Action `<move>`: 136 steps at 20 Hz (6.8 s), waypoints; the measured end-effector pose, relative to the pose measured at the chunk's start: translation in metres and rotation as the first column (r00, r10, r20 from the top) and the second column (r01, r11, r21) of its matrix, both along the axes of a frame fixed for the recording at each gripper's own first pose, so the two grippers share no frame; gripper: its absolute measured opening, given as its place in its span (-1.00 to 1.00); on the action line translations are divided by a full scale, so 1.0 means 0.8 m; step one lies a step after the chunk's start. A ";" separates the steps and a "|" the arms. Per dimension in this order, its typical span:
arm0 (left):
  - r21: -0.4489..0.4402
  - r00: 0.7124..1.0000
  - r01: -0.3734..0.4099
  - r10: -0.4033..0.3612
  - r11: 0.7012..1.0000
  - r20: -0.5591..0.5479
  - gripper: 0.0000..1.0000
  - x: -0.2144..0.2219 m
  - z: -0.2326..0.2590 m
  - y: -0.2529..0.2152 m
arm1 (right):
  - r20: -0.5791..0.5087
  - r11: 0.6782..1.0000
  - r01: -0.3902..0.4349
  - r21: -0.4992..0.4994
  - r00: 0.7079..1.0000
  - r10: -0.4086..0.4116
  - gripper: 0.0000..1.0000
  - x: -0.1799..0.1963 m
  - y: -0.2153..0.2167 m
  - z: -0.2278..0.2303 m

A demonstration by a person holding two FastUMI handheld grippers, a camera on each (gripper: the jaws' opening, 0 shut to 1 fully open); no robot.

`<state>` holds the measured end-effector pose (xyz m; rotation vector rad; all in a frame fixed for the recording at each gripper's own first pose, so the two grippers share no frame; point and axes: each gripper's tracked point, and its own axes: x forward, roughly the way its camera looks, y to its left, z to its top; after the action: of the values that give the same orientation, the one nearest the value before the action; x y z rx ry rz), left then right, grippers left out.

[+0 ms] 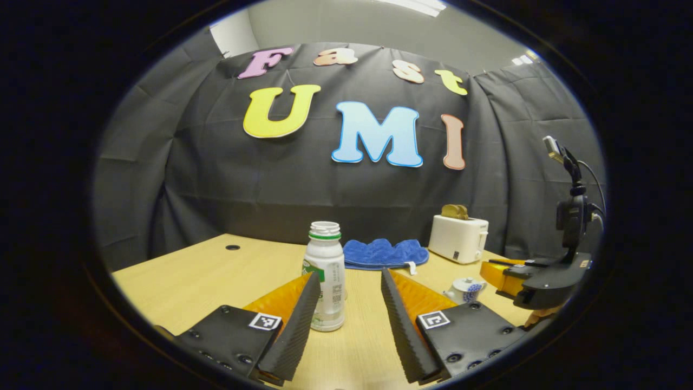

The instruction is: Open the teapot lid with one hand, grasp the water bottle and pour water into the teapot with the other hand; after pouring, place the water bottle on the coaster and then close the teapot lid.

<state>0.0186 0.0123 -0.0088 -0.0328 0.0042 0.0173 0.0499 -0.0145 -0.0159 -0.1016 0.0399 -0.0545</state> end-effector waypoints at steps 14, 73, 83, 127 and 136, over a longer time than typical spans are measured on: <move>-0.009 1.000 0.001 -0.001 1.000 -0.001 0.62 0.010 -0.001 0.006 | -0.027 0.998 0.003 -0.057 1.000 -0.005 -0.49 0.039 0.001 -0.013; 0.128 0.989 -0.060 0.076 0.990 -0.127 0.62 0.124 -0.075 0.039 | 0.152 0.977 -0.038 0.208 0.988 0.006 -0.94 0.022 -0.033 0.022; 0.492 0.991 -0.003 0.068 0.871 -0.116 0.53 0.131 -0.057 0.002 | 0.184 0.958 0.065 0.279 0.976 -0.120 -0.94 0.013 -0.082 0.036; 0.997 0.998 -0.026 -0.067 -0.073 0.021 0.62 0.160 -0.010 -0.144 | 0.227 0.929 0.117 0.352 0.952 -0.206 -0.94 -0.027 -0.153 0.029; 0.987 0.995 -0.035 -0.096 -0.157 0.020 0.62 0.158 -0.008 -0.153 | 0.223 0.929 0.115 0.351 0.953 -0.202 -0.94 -0.026 -0.153 0.028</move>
<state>0.1446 -0.1097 -0.0153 1.6946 -0.1085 -0.0382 0.0289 -0.1368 0.0068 0.2508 -0.2023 -0.2236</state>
